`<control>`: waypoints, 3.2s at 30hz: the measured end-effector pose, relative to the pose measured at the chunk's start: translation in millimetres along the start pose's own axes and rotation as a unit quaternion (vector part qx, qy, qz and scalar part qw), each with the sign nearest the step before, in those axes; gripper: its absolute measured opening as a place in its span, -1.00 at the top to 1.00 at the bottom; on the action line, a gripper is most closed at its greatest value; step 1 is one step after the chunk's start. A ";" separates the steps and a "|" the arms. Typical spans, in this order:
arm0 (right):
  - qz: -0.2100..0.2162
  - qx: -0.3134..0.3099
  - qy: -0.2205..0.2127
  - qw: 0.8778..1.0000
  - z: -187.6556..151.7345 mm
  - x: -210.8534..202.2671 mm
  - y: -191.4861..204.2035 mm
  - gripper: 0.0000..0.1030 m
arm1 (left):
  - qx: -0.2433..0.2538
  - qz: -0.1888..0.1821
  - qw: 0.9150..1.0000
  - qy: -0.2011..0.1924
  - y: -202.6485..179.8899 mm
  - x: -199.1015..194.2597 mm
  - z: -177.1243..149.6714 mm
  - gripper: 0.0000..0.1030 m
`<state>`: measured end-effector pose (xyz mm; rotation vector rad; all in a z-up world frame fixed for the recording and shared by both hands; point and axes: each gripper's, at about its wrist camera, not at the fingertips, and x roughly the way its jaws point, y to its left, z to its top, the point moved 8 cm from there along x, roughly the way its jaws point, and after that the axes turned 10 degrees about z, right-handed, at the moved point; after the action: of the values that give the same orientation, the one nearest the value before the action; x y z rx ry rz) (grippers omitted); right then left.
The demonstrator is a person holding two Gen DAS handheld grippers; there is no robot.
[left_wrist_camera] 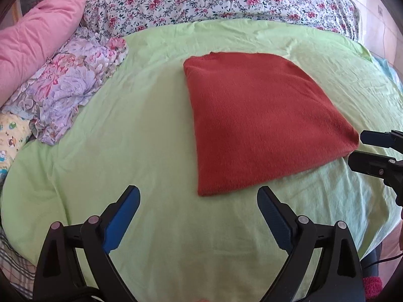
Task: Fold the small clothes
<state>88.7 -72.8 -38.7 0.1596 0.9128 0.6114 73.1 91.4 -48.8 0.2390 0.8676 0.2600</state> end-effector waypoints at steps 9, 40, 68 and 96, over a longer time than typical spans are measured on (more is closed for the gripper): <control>0.010 -0.004 0.008 1.000 22.4 4.9 -3.0 -0.74 | 0.009 0.026 1.000 -0.001 7.4 7.2 24.6 -0.86; 0.029 0.006 0.043 0.999 45.2 22.4 -10.6 -0.75 | 0.013 -0.020 0.999 0.032 -7.1 33.0 53.9 -0.86; 0.036 0.009 0.041 0.998 48.1 23.1 -11.5 -0.76 | 0.008 -0.029 0.999 0.021 -9.2 28.4 59.2 -0.86; 0.038 0.008 0.041 0.998 46.0 25.8 -10.4 -0.76 | 0.012 -0.030 0.999 0.016 -12.5 24.9 59.3 -0.86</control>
<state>140.8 -61.3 -32.4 0.1845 0.9953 0.6860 136.1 81.6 -33.6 0.2306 0.9090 0.1980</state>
